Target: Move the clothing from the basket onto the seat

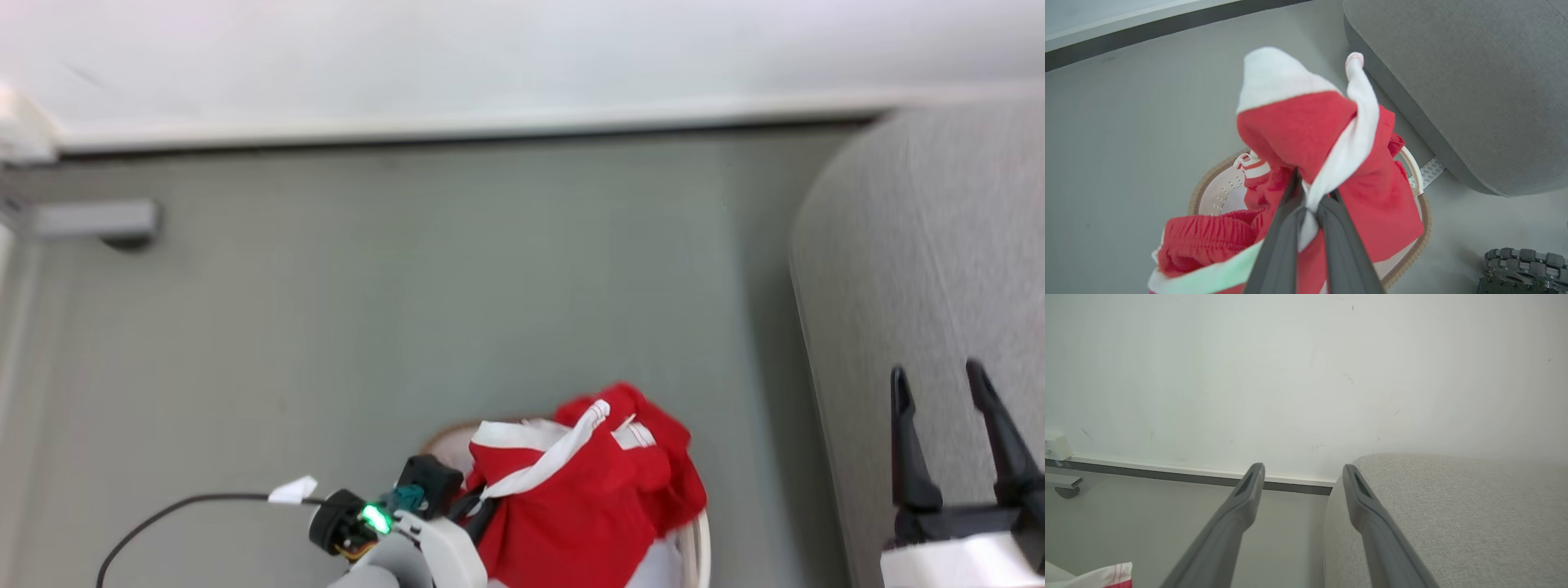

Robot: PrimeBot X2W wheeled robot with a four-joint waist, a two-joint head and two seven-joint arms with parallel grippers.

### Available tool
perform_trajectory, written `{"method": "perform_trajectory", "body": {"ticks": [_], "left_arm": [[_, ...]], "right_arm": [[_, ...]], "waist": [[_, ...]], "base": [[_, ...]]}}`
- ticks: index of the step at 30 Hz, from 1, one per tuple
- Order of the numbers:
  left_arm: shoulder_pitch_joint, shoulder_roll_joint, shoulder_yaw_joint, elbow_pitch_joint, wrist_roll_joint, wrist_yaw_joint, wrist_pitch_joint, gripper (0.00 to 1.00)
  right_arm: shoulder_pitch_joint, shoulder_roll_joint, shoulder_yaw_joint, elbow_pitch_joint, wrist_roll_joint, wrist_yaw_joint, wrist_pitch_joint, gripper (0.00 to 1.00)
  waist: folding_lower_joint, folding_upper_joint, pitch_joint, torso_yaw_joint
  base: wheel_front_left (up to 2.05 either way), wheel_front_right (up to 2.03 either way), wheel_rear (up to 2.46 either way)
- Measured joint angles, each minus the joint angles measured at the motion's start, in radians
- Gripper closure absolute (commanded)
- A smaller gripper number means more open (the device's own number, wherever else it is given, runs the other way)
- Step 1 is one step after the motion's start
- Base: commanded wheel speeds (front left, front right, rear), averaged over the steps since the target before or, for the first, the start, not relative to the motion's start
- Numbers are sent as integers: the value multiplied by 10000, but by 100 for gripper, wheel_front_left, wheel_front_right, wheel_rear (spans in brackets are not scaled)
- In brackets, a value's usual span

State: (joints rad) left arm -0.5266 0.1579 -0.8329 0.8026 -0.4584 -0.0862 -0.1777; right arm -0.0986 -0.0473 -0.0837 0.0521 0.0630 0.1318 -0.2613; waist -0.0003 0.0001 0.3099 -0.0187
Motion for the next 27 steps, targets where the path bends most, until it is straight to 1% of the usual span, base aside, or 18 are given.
{"method": "perform_trajectory", "body": {"ticks": [6,15,20,24,27], "left_arm": [[695,443,198,-1553,-257,453,309,100],[1640,1415,637,-4464,-627,1427,1081,100],[1890,1935,936,-6052,-656,1977,1526,100],[1939,2314,1166,-7112,-686,2290,1802,100],[1939,2466,1289,-7745,-688,2470,1994,100]], "right_arm": [[661,-2,-48,132,23,0,0,0],[1476,-2,65,364,90,0,0,0],[1728,2,144,405,211,0,0,0],[1834,0,180,449,261,0,0,0],[1840,0,219,454,265,0,0,0]], "waist": [[-1,0,-1337,443],[0,-1,-2807,805],[0,0,-3281,803],[1,0,-3432,654],[1,0,-3488,528]], "base": [[0,0,0],[0,0,0],[0,0,0],[0,0,0],[0,0,0]]}}
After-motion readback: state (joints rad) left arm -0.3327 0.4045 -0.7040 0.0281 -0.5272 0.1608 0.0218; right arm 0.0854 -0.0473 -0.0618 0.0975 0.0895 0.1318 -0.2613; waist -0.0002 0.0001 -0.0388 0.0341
